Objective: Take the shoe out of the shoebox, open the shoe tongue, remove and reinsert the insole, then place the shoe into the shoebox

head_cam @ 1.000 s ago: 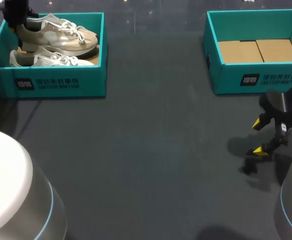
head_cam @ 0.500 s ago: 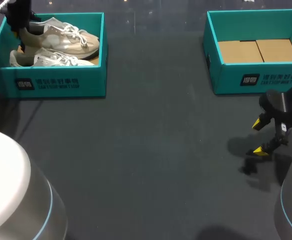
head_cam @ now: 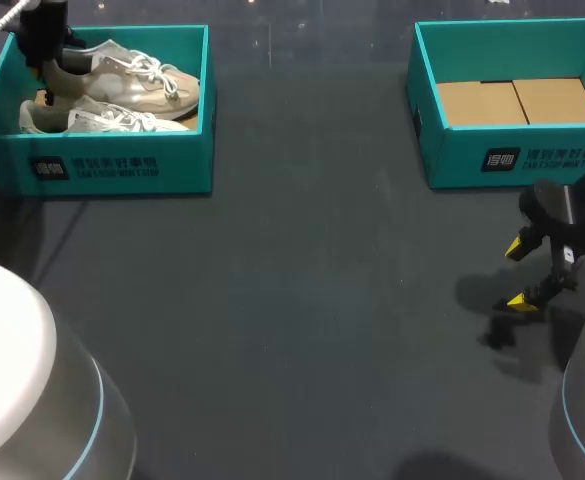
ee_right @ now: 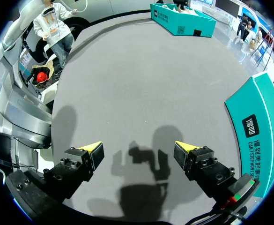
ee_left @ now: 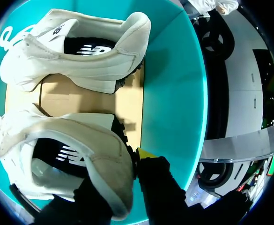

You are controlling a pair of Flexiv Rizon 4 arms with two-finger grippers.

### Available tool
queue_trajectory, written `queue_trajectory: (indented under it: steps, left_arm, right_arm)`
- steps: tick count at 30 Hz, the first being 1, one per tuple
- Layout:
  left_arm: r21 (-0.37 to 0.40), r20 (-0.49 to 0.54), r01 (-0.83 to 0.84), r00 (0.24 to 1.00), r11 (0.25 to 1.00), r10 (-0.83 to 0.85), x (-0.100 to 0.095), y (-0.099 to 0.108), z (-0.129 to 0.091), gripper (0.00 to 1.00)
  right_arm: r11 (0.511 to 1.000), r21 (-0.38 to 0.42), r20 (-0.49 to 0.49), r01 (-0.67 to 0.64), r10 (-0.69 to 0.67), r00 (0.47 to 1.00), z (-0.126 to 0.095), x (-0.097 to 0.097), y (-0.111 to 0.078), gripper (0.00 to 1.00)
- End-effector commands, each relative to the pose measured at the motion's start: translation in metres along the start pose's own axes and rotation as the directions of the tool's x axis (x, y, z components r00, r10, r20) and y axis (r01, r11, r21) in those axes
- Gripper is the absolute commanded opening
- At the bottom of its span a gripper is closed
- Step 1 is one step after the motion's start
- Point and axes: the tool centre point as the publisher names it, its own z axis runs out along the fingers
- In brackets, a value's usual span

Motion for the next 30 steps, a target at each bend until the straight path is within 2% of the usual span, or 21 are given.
queue_trajectory:
  steps: [1,11,14,24,26,30]
  left_arm:
    - [0.011,-0.002,0.0,1.0,1.0,0.0,-0.002,0.005,0.003,0.0]
    - [0.024,-0.012,-0.003,1.0,1.0,0.004,-0.004,0.004,0.012,0.0]
    - [0.029,-0.013,-0.003,1.0,1.0,0.003,-0.004,0.004,0.016,0.05]
    - [0.048,0.001,0.007,1.0,0.999,-0.007,-0.005,0.002,0.026,0.06]
    - [0.05,0.007,0.01,1.0,0.999,-0.01,-0.005,0.002,0.027,0.08]
    - [0.052,0.015,0.013,1.0,0.999,-0.013,-0.005,0.003,0.028,0.19]
  right_arm:
    - [1.0,0.0,0.003,0.001,-0.001,1.0,0.0,0.002,-0.001,1.0]
    - [1.0,0.0,0.003,0.001,-0.001,1.0,0.0,0.002,-0.001,1.0]
    - [1.0,0.0,0.003,0.001,-0.001,1.0,0.0,0.002,-0.001,1.0]
    - [1.0,0.0,0.003,0.001,-0.001,1.0,0.0,0.002,-0.001,1.0]
    - [1.0,0.0,0.003,0.001,-0.001,1.0,0.0,0.002,-0.001,1.0]
    - [1.0,0.0,0.003,0.001,-0.001,1.0,0.0,0.002,-0.001,1.0]
